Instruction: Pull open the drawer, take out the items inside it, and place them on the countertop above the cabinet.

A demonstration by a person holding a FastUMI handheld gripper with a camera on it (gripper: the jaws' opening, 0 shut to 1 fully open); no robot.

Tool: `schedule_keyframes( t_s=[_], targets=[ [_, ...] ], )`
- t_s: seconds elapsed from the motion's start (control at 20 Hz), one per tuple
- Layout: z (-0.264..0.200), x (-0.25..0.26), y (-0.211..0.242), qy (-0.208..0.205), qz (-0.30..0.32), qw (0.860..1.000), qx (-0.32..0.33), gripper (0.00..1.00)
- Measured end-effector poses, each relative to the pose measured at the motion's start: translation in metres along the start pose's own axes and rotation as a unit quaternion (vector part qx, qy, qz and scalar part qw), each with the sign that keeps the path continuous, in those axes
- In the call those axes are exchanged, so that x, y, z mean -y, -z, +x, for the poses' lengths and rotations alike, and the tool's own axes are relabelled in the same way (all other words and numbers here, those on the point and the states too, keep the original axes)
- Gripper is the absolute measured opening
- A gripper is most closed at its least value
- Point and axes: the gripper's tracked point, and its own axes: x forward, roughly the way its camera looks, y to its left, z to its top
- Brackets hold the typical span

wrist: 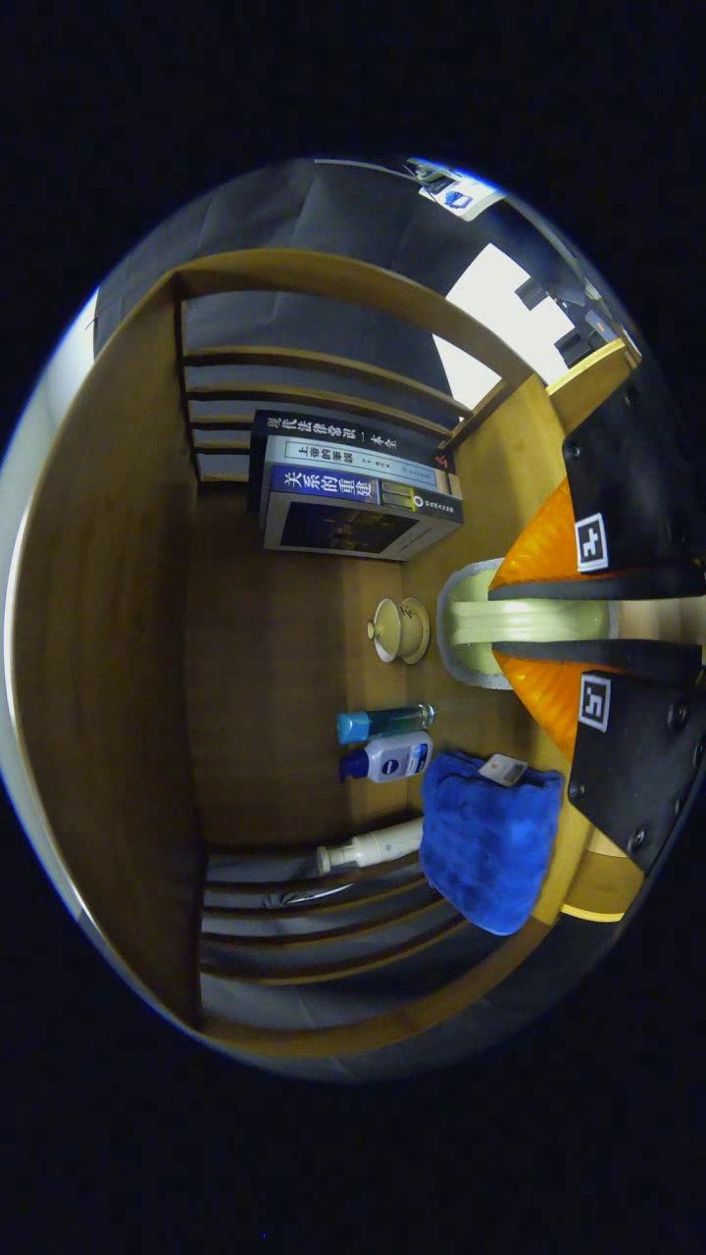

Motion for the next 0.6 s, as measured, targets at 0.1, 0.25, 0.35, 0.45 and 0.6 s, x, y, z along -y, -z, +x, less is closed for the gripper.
schedule_keyframes(
  t_s=[0.1, 0.25, 0.35, 0.45, 0.6],
  targets=[
    [0.025, -0.001, 0.003, -0.005, -0.004, 1.0, -0.017, 0.25],
    [0.062, -0.008, 0.022, -0.009, -0.004, 0.998, -0.06, 0.25],
    [0.082, -0.003, 0.032, -0.005, -0.006, 0.996, -0.091, 0.25],
    [0.091, -0.006, 0.048, -0.006, -0.005, 0.993, -0.114, 0.25],
    [0.096, -0.007, 0.043, -0.009, 0.003, 0.995, -0.097, 0.25]
  ],
)
